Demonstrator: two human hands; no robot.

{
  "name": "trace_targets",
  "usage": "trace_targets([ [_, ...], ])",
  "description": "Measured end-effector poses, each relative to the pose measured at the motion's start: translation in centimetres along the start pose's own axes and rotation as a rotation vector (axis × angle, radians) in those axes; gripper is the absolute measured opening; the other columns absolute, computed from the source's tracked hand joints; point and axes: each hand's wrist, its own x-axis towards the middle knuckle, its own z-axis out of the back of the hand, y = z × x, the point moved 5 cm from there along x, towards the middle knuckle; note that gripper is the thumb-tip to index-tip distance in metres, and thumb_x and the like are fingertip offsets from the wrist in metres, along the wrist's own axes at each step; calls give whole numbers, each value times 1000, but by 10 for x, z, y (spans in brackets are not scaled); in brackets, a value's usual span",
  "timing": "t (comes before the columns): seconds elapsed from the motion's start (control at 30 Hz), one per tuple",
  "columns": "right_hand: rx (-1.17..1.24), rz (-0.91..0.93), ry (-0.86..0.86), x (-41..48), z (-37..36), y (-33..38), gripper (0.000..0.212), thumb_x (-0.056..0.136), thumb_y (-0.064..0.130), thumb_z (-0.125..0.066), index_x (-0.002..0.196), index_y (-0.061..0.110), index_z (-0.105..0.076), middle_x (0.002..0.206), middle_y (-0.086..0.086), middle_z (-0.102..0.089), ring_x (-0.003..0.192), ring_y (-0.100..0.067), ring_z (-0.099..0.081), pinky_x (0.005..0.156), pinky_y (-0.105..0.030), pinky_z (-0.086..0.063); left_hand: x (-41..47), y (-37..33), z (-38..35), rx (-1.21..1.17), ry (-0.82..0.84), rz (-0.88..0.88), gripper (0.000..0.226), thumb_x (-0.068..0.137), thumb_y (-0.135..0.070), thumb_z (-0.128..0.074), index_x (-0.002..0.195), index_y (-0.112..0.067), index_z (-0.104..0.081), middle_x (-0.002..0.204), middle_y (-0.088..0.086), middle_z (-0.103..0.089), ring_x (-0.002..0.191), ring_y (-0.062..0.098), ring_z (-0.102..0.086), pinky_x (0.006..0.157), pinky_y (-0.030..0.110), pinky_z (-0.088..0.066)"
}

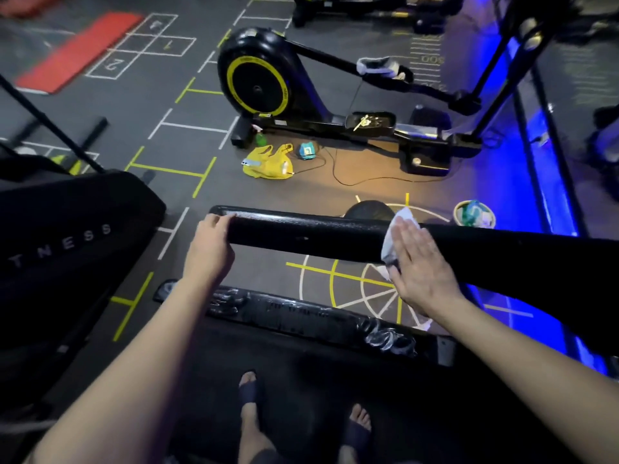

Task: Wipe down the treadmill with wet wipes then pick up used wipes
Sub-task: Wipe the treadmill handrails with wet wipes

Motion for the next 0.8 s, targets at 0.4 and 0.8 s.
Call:
trace_targets([
  [0.4,330,-52,-171,52,6,83,78,80,-17,-32,155,5,-30,161,-10,-34,147,-23,-36,126,-35,-18,51,44,11,-11,74,-166,47,94,2,-53,140,-9,-58,114,20,-51,112,39,-46,87,50,-50],
  [0.8,386,-964,-176,55,6,132,80,81,-14,-39,157,-3,-18,166,-19,-13,155,-33,-11,127,-38,-11,109,42,20,114,386,-230,42,80,-50,-84,113,-25,-78,109,10,-71,105,35,-65,76,34,-46],
])
